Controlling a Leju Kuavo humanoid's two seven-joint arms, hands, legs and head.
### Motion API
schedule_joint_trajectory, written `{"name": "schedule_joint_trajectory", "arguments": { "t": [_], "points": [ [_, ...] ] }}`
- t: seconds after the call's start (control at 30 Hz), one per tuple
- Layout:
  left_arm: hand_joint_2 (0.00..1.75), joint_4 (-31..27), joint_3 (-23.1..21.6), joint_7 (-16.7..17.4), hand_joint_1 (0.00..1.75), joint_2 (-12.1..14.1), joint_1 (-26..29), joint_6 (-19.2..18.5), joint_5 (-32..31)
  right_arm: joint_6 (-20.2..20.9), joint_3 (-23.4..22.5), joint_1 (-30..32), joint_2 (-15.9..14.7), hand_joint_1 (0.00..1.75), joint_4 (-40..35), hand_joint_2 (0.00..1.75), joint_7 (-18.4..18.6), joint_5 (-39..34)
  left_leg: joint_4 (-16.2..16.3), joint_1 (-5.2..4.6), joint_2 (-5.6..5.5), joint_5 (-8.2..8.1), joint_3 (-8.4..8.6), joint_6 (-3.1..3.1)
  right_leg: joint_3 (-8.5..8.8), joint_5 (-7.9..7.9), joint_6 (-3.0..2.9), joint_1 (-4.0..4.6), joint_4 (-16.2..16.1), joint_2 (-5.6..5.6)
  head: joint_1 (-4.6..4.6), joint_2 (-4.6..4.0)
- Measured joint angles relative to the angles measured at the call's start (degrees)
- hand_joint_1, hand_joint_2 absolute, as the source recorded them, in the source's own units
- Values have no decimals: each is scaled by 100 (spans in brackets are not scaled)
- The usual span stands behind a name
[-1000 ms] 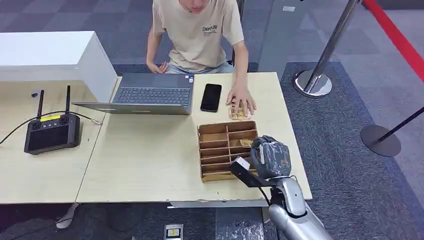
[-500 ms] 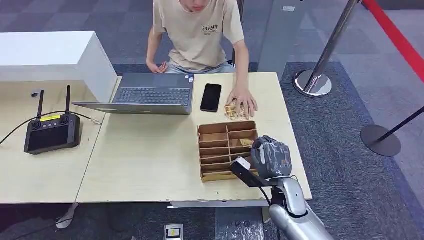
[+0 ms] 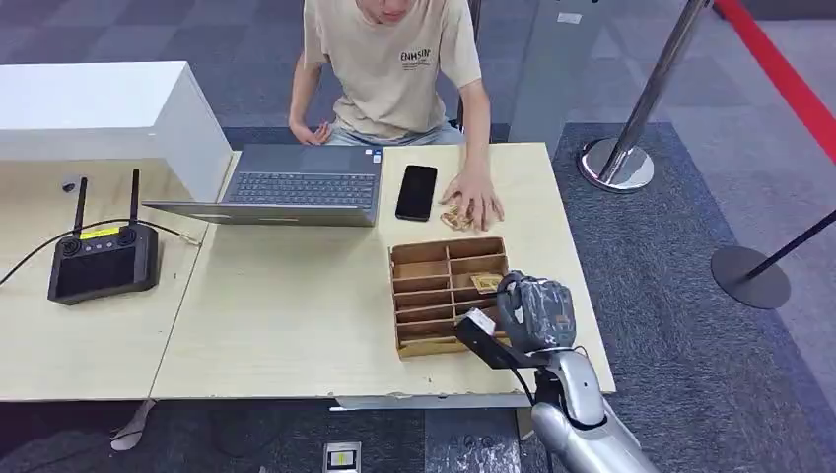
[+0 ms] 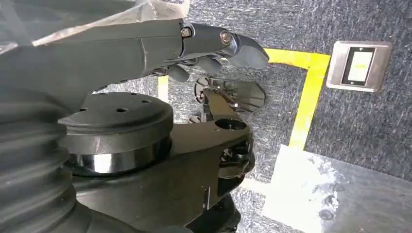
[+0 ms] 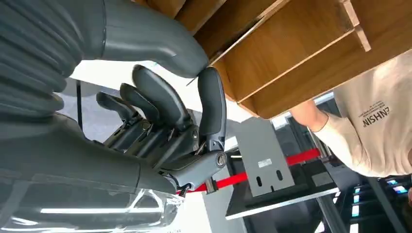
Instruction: Pass the card to the sensor for recognition and then transmit it.
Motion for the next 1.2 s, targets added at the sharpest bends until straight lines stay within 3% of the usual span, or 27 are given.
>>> {"name": "schedule_joint_trajectory", "arguments": {
  "t": [0.43, 0.47, 0.5, 0.53, 1.2],
  "points": [
    [175, 0, 0, 0, 0, -2, 0, 17, 0, 0, 63, 0, -44, 175, 0, 175, 0, -96, 0, 0, 0, 0, 0, 0, -1, 0, 0, 0, 0, 0, 0, 0],
    [175, 0, 0, 0, 0, -4, 0, 17, 0, 0, 66, 0, -46, 166, 0, 175, 0, -94, 0, 0, 0, 0, 0, 0, -1, 0, 0, 0, 0, 0, 0, 0],
    [175, 0, 0, 0, 0, -7, 0, 15, 0, 0, 68, 0, -48, 23, -2, 175, 0, -83, 0, 0, 0, 0, 0, 0, -1, 0, 0, 0, 0, 0, 0, 0],
    [175, 0, 0, 0, 0, -9, 0, 15, 0, 0, 68, 1, -55, 0, -2, 175, 0, -70, 0, 0, 0, 0, -1, 0, -1, 0, 0, 0, 0, 0, 0, 0],
    [175, 0, 0, 11, 0, -15, 1, 4, -15, 0, 70, 7, -61, 0, -4, 175, -37, 70, 0, 0, 0, 0, -1, 0, -1, 0, 0, 0, 0, 0, 0, 0]
  ]
}}
